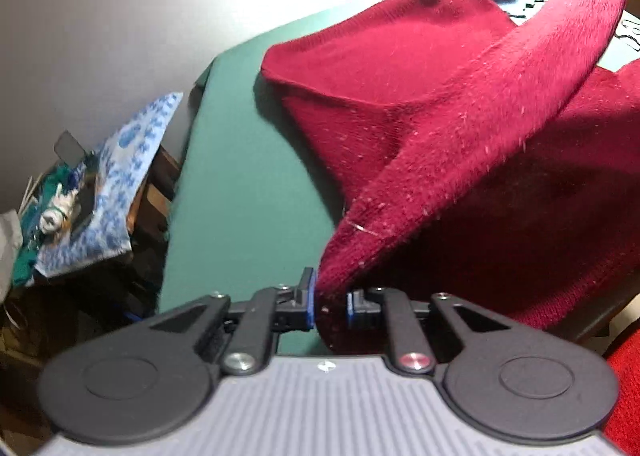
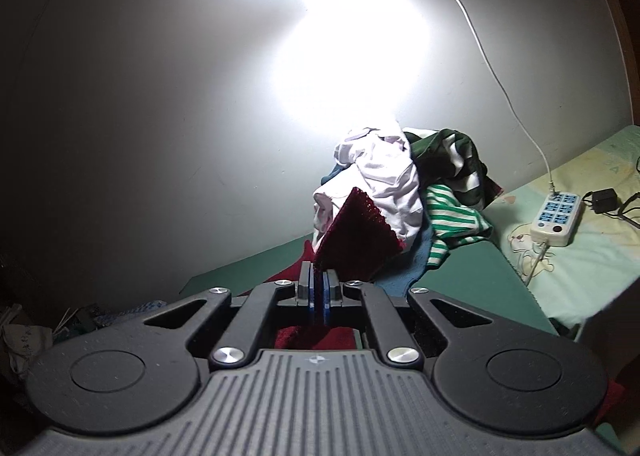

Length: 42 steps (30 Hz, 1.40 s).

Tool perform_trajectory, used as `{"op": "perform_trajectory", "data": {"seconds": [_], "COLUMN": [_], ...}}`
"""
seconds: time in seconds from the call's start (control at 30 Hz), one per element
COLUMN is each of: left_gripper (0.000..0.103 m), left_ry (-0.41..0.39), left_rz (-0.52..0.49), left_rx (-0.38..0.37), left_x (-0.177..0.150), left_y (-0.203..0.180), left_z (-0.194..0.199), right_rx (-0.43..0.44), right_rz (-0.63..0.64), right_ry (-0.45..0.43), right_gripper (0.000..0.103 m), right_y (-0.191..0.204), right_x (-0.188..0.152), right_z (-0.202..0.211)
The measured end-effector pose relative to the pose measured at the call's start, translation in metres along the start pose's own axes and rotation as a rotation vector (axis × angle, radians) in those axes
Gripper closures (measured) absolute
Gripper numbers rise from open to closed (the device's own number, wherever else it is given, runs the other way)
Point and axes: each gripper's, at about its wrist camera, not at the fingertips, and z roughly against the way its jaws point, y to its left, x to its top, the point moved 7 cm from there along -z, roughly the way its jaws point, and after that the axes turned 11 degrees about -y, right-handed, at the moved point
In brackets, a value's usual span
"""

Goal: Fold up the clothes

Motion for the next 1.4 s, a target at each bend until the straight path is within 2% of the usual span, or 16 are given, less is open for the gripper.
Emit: {"op": "perform_trajectory", "data": {"seconds": [0.17, 0.33, 0.43, 0.57, 0.7, 0.97, 1.1, 1.23, 1.37, 1.4], "left_gripper": [0.086, 0.086, 0.086, 0.086, 0.086, 0.082, 0.082, 0.079, 0.077, 0.078], "left_ry": [0.018, 0.041, 0.045, 0.045, 0.058, 0.078, 0.075, 0.077, 0.077, 0.077], "left_rz": [-0.081, -0.136, -0.163, -0.171, -0.183, -0.188, -0.196, -0.193, -0.205, -0.210], "left_rx": [-0.015, -0.029, -0.032, -0.044, -0.055, -0.092, -0.115, -0.108, -0.114, -0.117], "left_x": [-0.004, -0.010, -0.010, -0.011, -0.015, -0.021, -0.023, -0.025, -0.025, -0.025], "left_y": [-0.008, -0.016, -0.017, -0.018, -0.020, -0.027, -0.035, -0.033, -0.032, -0.032], "left_z": [-0.002, -0.002, -0.004, -0.007, -0.011, -0.011, -0.007, -0.007, -0.008, -0.008], "right_rx": [-0.034, -0.130, -0.203, -0.315, -0.377, -0.463, -0.509, -0.514, -0.502, -0.504], "right_rz": [0.008, 0.091, 0.143, 0.264, 0.305, 0.451, 0.463, 0.496, 0.506, 0.518], "right_ry": [0.029, 0.108, 0.187, 0.340, 0.449, 0.593, 0.627, 0.669, 0.756, 0.756], "right_gripper": [0.100, 0.100, 0.100, 0.101, 0.101, 0.101, 0.101, 0.101, 0.101, 0.097], "right_y": [-0.020, -0.038, -0.048, -0.060, -0.069, -0.080, -0.087, -0.088, -0.090, -0.089], "right_x": [-0.006, -0.029, -0.045, -0.071, -0.097, -0.131, -0.135, -0.138, -0.150, -0.149], "right_z": [0.030, 0.052, 0.059, 0.066, 0.069, 0.068, 0.068, 0.067, 0.064, 0.063]}}
